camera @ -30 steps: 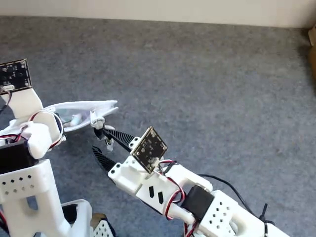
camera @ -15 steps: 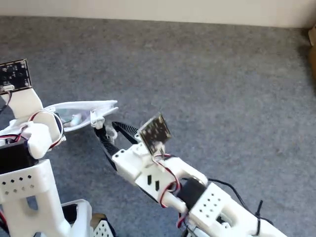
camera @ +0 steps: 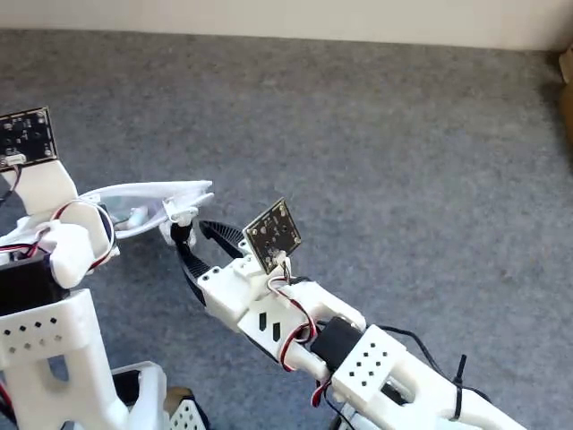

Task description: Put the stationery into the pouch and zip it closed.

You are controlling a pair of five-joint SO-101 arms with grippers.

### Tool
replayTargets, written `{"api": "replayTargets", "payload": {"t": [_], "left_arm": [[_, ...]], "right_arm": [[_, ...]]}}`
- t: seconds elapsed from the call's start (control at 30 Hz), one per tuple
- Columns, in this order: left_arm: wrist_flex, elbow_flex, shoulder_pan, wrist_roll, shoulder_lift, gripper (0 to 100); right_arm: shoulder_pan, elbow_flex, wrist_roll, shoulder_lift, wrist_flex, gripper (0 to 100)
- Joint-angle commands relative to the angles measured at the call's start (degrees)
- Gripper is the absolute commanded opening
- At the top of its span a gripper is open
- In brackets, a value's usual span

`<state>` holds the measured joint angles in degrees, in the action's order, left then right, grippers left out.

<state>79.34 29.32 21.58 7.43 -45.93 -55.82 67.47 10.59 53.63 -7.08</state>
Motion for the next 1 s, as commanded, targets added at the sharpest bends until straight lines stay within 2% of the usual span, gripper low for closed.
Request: {"api": "replayTargets", "payload": {"t": [0.0,0.33,0.53,0.77,0.97], "left_arm": [[-0.9,0.7,0.6,-0.5,0.7,1],[-1.0,0.7,0.6,-0.5,0.7,1],[-1.0,0.7,0.6,-0.5,0.7,1],[-1.0,0.7,0.6,-0.5,0.7,1],[-0.9,0.7,0.6,-0.5,0.7,1]], "right_arm": [[-2.2,-3.6,0.4,-0.2,1.6,14.6],[-2.8,-4.0,0.3,-0.2,1.7,14.6],[-1.3,-3.8,0.3,-0.5,9.2,14.5],[-1.2,-3.8,0.4,-0.7,9.8,14.4],[-1.1,-3.8,0.3,-0.6,9.9,4.8]]}}
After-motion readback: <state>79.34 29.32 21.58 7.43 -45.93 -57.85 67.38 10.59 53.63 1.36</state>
